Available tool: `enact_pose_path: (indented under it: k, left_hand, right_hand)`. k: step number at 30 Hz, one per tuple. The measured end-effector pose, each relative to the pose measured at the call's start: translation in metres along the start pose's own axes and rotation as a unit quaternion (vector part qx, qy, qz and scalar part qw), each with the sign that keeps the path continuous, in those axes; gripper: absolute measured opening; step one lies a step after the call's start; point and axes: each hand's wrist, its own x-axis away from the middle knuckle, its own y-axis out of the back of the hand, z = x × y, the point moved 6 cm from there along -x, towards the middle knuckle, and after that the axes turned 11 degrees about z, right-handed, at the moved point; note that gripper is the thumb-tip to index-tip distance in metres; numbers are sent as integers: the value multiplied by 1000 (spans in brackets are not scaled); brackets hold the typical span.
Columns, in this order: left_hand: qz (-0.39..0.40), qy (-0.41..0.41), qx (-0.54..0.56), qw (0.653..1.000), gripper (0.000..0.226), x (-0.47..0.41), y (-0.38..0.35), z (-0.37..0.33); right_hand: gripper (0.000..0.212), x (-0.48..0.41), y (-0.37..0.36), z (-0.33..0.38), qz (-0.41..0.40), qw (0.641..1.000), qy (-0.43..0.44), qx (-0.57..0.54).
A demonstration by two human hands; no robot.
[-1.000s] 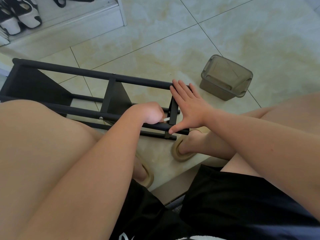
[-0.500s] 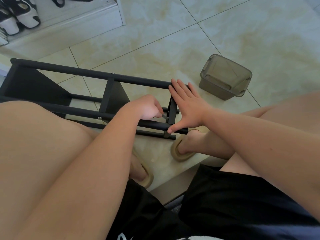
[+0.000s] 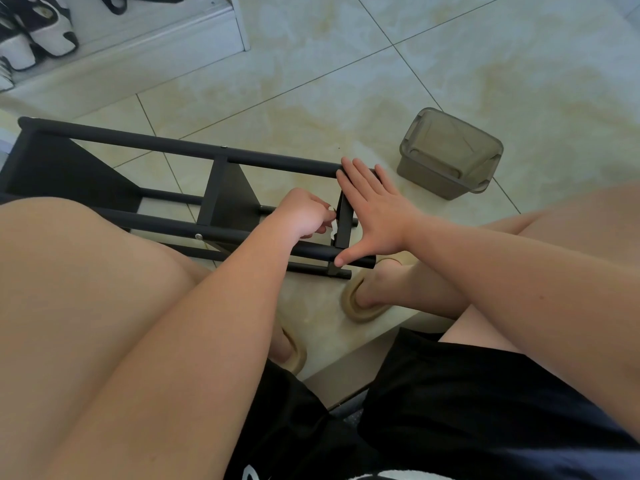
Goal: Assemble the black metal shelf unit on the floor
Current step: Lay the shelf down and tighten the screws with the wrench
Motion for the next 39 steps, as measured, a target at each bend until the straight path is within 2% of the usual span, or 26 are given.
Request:
enact_pose_path:
  k: [9,16,18,32,39]
  left_hand:
    - [-9,23,1,1000,26,6,-2,-4]
    - [-21,38,18,999,6,9,0,-6]
    - [-24,48,31,998,6,9,0,-6]
    - [7,54,17,998,15,7,-2,-4]
    - [37,47,-2,998,9,4,-1,-2]
  right_hand:
    - [153,0,1,0,-2,1000,0,-3]
    - [153,1,1,1,-2,1000,2,-2]
    - [153,1,1,1,-2,1000,3,-1]
    - [153,0,1,0,2,1000,0,2]
    - [153,1,1,0,0,1000,1,3]
